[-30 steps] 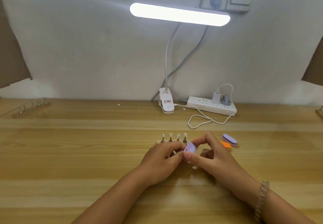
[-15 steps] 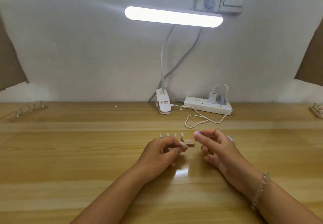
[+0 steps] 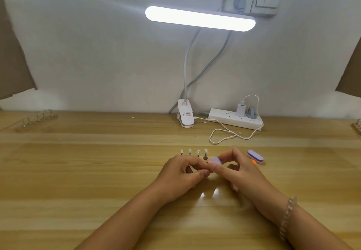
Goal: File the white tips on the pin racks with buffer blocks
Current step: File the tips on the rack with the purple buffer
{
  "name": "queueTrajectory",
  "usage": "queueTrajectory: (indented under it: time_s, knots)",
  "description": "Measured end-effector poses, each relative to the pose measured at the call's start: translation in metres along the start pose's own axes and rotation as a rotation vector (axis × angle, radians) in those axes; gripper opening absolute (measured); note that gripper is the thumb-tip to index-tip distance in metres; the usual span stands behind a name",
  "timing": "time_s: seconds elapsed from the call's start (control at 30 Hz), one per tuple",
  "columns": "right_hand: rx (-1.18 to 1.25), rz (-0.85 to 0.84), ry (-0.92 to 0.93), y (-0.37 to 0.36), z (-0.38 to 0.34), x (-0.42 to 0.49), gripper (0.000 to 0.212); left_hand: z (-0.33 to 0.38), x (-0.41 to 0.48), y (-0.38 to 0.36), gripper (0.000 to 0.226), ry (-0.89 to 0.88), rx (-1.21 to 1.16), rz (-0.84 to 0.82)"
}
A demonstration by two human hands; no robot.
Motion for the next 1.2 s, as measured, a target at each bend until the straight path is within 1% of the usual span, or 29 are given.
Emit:
queueTrajectory:
  time_s: [0.03,0.17,0.23,0.3,0.37,0.43,0.5,0.57,0.63,0.7,0.8,0.9,0.93,1.0,1.07,1.13,1.2]
  knots:
    - [-0.005,0.003,0.003,0.000,-0.001,0.001,0.052,0.000,0.000,0.001,0.014,-0.003,-0.003,0.005]
    - [-0.019,-0.096,0.011,-0.006,-0.001,-0.003,0.045,0.002,-0.001,0.000,0.011,-0.028,0.014,-0.011]
    - [-0.021,-0.047,-0.012,-0.002,0.000,-0.001,0.046,0.003,-0.001,0.000,0.008,-0.034,0.029,0.002]
    - [-0.043,0.000,-0.031,-0.002,0.003,0.004,0.040,0.003,-0.001,0.000,0.008,-0.034,0.021,0.006]
    - [-0.077,-0.048,-0.039,-0.006,0.003,0.003,0.038,0.005,-0.003,0.000,0.008,-0.038,0.011,0.000]
    - [-0.070,-0.133,-0.040,-0.007,0.003,-0.001,0.045,0.007,-0.003,0.001,0.015,-0.046,0.007,0.003]
    - [-0.040,-0.166,-0.041,-0.005,0.003,-0.003,0.048,0.008,-0.002,0.002,0.014,-0.043,0.001,0.015]
    - [-0.011,-0.084,-0.059,0.000,0.004,0.002,0.044,0.007,-0.001,0.004,0.011,-0.035,-0.021,0.032]
    - [0.090,0.023,-0.118,0.004,0.009,0.007,0.042,0.006,-0.001,0.003,0.007,-0.019,-0.069,0.029]
    - [0.194,0.020,-0.160,0.002,0.011,0.007,0.043,0.006,-0.001,0.000,0.006,-0.012,-0.076,0.007]
    - [0.050,-0.076,-0.056,0.000,0.005,0.001,0.038,0.006,-0.001,-0.002,0.006,-0.028,-0.036,-0.023]
    - [-0.018,-0.180,-0.001,-0.007,0.002,-0.004,0.039,0.003,0.001,0.002,0.011,0.002,-0.089,-0.010]
    - [-0.015,-0.173,0.007,-0.007,0.001,-0.004,0.039,0.003,0.001,0.002,0.012,0.000,-0.089,-0.008]
    - [0.006,-0.084,0.012,-0.002,0.001,-0.001,0.037,0.004,0.001,0.000,0.015,-0.017,-0.034,-0.013]
    - [0.012,-0.027,0.024,0.000,0.002,0.000,0.029,0.002,0.000,-0.003,0.016,-0.032,0.026,-0.020]
    - [-0.005,-0.071,0.047,-0.004,0.002,-0.003,0.022,0.000,-0.001,-0.004,0.015,-0.030,0.031,-0.027]
    - [-0.018,-0.132,0.048,-0.007,0.000,-0.006,0.024,-0.001,-0.001,-0.003,0.015,-0.034,0.030,-0.030]
Point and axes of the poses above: each hand's wrist, its own x-axis towards the middle knuckle, its own y-axis out of the back of the hand, z = x × y, the point moved 9 cm from there along x, towards the middle knuckle, and after that the axes turned 10 degrees about z, right-handed, at the moved point
